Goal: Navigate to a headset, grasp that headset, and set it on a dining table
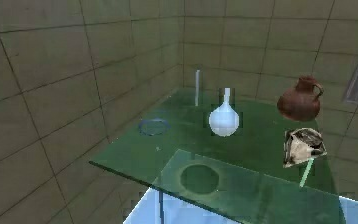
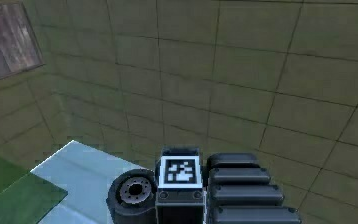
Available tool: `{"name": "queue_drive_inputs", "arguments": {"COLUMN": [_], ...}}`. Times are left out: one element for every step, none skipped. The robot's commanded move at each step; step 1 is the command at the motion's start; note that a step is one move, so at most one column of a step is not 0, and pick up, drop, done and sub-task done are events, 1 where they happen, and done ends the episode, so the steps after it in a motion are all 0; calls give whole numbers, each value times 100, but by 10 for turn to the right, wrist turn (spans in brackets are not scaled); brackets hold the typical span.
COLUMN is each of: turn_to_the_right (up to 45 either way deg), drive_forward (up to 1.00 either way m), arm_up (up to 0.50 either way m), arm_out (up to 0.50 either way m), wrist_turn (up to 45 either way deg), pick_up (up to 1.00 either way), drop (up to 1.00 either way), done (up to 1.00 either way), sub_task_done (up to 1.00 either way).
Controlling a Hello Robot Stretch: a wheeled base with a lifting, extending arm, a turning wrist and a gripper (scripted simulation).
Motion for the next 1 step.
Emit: {"name": "queue_drive_inputs", "arguments": {"turn_to_the_right": [-150], "drive_forward": [0], "arm_up": [0], "arm_out": [0], "wrist_turn": [0], "pick_up": [0], "drop": [0], "done": [0], "sub_task_done": [0]}}
